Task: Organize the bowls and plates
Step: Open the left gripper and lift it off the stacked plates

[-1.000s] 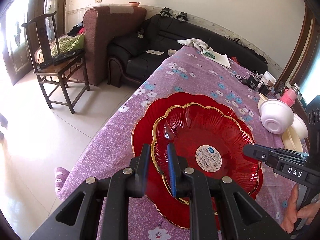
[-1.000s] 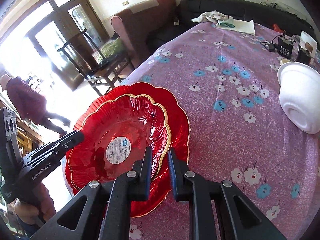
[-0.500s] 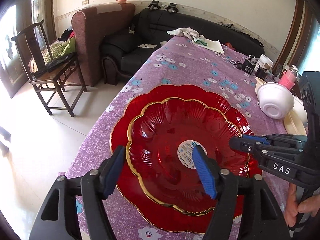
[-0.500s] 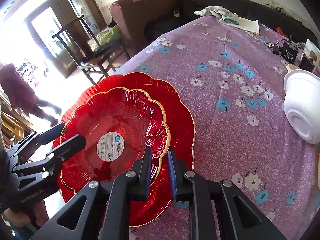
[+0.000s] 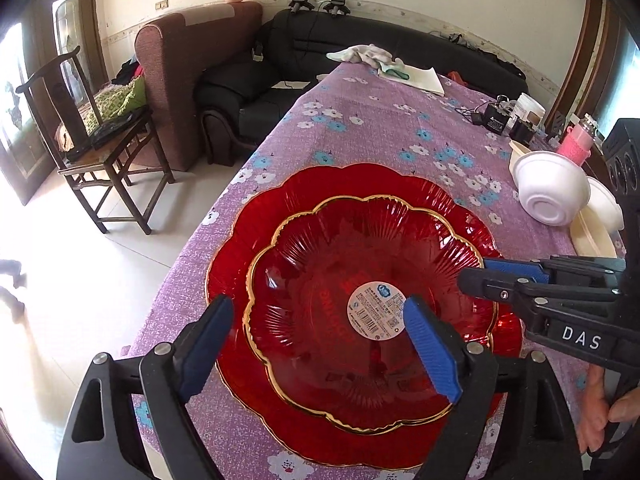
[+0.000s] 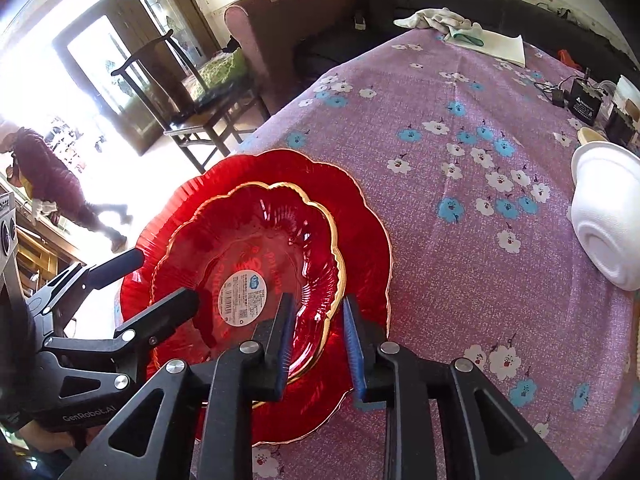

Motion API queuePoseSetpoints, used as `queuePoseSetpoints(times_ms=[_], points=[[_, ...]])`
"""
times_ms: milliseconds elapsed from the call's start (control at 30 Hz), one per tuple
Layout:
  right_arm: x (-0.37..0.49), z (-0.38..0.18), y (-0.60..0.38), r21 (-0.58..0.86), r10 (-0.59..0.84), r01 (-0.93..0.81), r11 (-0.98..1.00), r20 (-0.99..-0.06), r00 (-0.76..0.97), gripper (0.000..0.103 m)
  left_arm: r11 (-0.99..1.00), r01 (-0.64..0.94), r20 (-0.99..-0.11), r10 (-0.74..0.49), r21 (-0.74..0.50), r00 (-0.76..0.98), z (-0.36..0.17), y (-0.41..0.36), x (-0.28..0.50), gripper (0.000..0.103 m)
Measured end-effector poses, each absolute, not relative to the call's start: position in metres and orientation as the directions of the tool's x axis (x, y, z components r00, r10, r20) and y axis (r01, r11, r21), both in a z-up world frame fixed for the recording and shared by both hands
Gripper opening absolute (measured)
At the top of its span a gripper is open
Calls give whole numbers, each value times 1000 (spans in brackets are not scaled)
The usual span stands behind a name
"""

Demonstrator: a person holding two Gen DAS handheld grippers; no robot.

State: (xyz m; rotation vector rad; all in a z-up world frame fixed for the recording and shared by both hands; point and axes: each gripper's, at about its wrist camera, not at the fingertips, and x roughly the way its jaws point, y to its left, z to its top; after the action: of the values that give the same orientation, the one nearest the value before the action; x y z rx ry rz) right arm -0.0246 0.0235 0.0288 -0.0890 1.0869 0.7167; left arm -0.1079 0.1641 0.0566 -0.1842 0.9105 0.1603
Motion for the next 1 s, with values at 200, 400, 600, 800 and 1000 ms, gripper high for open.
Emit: queuePoseSetpoints(times_ms=[200,400,600,800,1000], points=[[-28,39,10,284,507,-554,782,-807,302,35,972,-216,-784,64,-90,617,63,165,-115,87],[-32,57,-18,334,559,-531,779,-753,347,36,963,-245,-757,77,-112,649,72,170,-123,89],[-30,78,-56,373,592,-496,784,-691,414,36,962,-223,-697,52,-157,715,90,160,-130,89],[-24,67,-91,321,581,-507,800,-624,522,43,980,-108,-642,-25,-167,766,103,111,-115,89],[-10,54,-120,296,550,-475,829,-585,596,43,993,-15,-644,-65,-117,762,101,48,-78,89]])
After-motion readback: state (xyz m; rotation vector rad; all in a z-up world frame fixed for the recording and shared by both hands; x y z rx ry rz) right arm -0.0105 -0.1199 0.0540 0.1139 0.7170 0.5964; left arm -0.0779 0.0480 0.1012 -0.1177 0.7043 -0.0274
